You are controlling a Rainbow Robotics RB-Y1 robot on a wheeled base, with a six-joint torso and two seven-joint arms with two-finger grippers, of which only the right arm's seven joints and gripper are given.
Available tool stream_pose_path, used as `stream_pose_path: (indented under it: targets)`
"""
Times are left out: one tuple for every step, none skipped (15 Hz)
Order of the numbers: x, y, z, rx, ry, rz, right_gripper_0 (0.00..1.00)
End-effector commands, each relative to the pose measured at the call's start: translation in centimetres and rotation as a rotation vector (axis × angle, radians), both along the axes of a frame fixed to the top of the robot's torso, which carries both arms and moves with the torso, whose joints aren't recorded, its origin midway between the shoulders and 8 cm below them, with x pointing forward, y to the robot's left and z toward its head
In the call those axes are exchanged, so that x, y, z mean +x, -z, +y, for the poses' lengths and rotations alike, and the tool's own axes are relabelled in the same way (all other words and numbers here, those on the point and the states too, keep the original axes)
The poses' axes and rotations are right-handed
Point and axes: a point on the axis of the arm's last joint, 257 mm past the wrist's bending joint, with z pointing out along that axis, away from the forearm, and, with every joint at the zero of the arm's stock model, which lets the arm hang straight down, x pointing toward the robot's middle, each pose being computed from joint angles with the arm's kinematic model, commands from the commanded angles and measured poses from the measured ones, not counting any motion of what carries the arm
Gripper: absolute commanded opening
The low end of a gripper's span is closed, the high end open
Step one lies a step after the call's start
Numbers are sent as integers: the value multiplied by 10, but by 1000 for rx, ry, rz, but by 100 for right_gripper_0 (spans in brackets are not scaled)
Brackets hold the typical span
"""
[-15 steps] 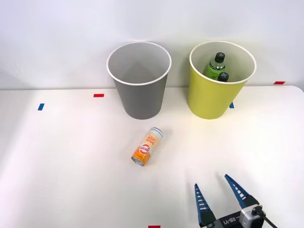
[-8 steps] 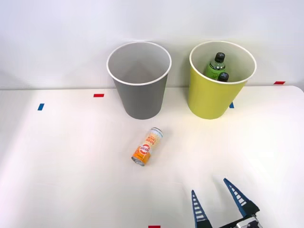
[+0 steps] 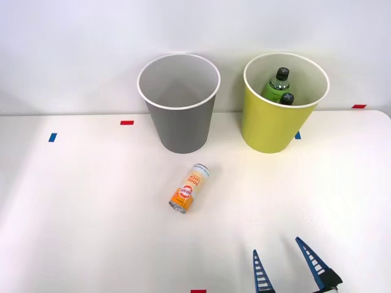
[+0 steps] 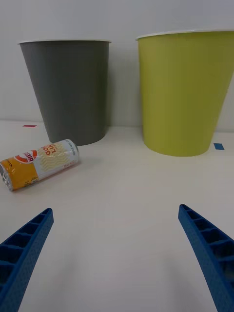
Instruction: Put cans in the gray bin, plastic bottles in the light green bin
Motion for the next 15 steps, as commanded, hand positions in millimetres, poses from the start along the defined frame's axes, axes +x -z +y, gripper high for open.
stream_pose_path:
  targets:
    - [0,0,0,0,0,0,88]
    - [0,0,0,0,0,0,88]
    - [0,0,0,0,0,0,88]
    - [0,0,0,0,0,0,88]
    - [0,0,0,0,0,0,88]
    - [0,0,0,0,0,0,88]
    - [0,0,0,0,0,0,88]
    - [0,0,0,0,0,0,88]
    - [0,0,0,0,0,0,88]
    - [0,0,0,0,0,0,88]
    - [0,0,0,0,0,0,88]
    - [0,0,0,0,0,0,88]
    - [0,0,0,0,0,0,88]
    - [0,0,0,0,0,0,88]
    - [0,0,0,0,0,0,88]
